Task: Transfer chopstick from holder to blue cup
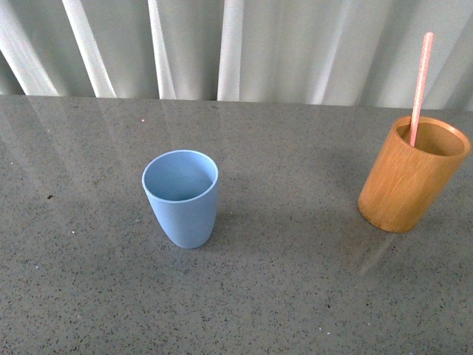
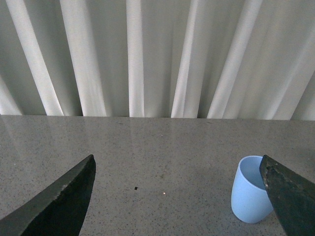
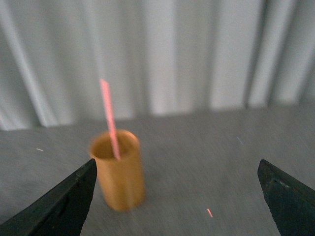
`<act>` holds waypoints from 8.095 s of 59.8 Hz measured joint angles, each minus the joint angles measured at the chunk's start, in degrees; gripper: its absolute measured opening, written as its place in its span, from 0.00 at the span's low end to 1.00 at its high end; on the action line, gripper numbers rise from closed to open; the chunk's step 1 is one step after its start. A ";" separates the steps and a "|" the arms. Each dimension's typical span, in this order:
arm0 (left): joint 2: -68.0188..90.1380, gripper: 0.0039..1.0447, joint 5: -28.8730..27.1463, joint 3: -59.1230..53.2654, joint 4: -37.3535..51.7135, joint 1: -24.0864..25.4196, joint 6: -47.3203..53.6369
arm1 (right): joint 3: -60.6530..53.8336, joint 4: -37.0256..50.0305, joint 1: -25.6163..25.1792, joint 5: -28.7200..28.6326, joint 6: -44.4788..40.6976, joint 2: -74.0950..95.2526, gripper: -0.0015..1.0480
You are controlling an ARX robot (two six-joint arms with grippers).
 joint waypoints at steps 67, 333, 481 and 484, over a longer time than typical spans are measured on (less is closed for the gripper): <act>0.00 0.94 -0.07 0.00 0.00 -0.04 0.00 | 19.34 9.94 -17.53 -29.14 11.32 53.44 0.90; 0.00 0.94 -0.09 0.00 0.00 -0.04 0.00 | 52.74 38.25 1.70 -19.52 -11.52 87.97 0.02; 0.00 0.94 -0.09 0.00 0.00 -0.04 0.00 | 56.98 37.55 28.70 -18.58 11.06 97.77 0.02; 0.00 0.94 -0.07 0.00 0.00 -0.04 0.00 | 56.96 37.68 28.11 -18.60 10.82 97.98 0.02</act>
